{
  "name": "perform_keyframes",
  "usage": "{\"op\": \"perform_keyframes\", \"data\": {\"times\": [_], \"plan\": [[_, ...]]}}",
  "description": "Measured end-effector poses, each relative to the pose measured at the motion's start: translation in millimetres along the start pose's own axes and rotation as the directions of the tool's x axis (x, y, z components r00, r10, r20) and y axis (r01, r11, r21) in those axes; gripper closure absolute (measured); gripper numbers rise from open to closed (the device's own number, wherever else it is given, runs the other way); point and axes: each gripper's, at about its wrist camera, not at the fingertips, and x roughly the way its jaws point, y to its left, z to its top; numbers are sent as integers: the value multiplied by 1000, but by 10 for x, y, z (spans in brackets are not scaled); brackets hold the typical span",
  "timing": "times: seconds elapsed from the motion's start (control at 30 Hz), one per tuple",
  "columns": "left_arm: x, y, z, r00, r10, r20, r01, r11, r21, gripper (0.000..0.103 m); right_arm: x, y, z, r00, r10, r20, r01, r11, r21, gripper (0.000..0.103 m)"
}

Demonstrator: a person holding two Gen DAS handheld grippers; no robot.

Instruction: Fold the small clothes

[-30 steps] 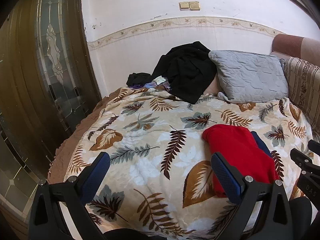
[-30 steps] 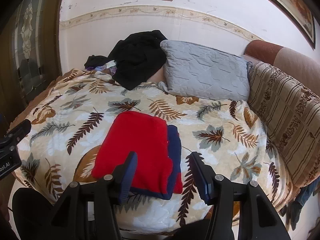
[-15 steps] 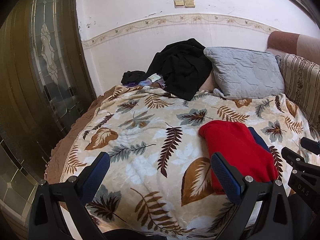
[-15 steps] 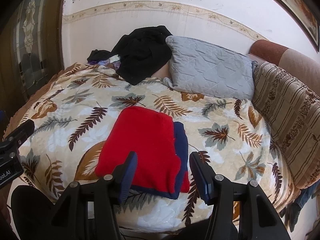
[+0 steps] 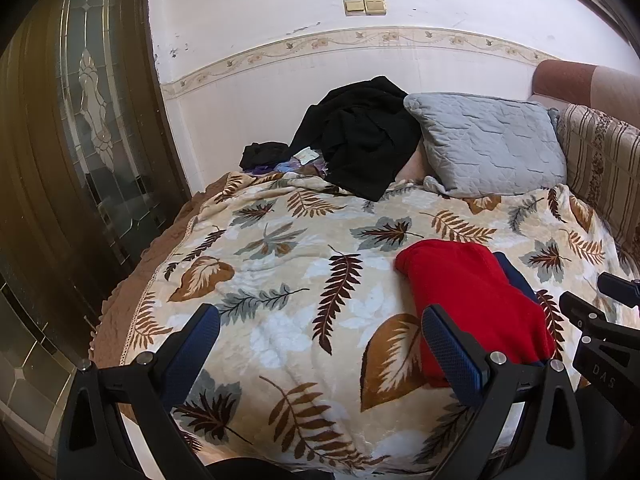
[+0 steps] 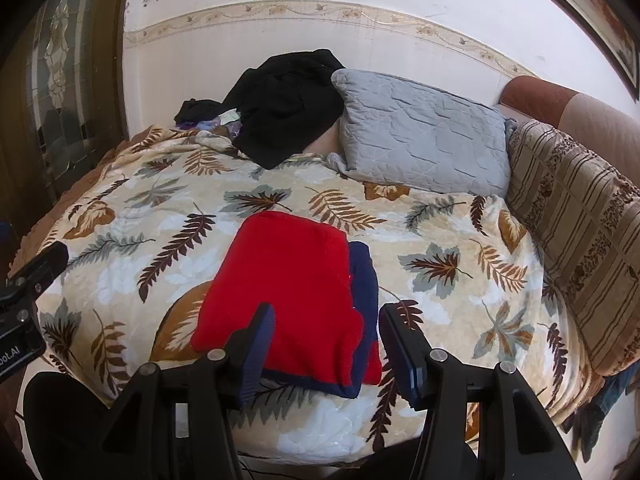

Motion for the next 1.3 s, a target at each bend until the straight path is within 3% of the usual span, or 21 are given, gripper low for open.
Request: {"op": "perform_keyframes", "data": {"times": [1.3], "plan": [[7, -121, -32, 1000, -15, -16, 15, 1000, 27, 2, 54, -139, -65, 1000, 7, -11, -7, 999, 45, 44]]}}
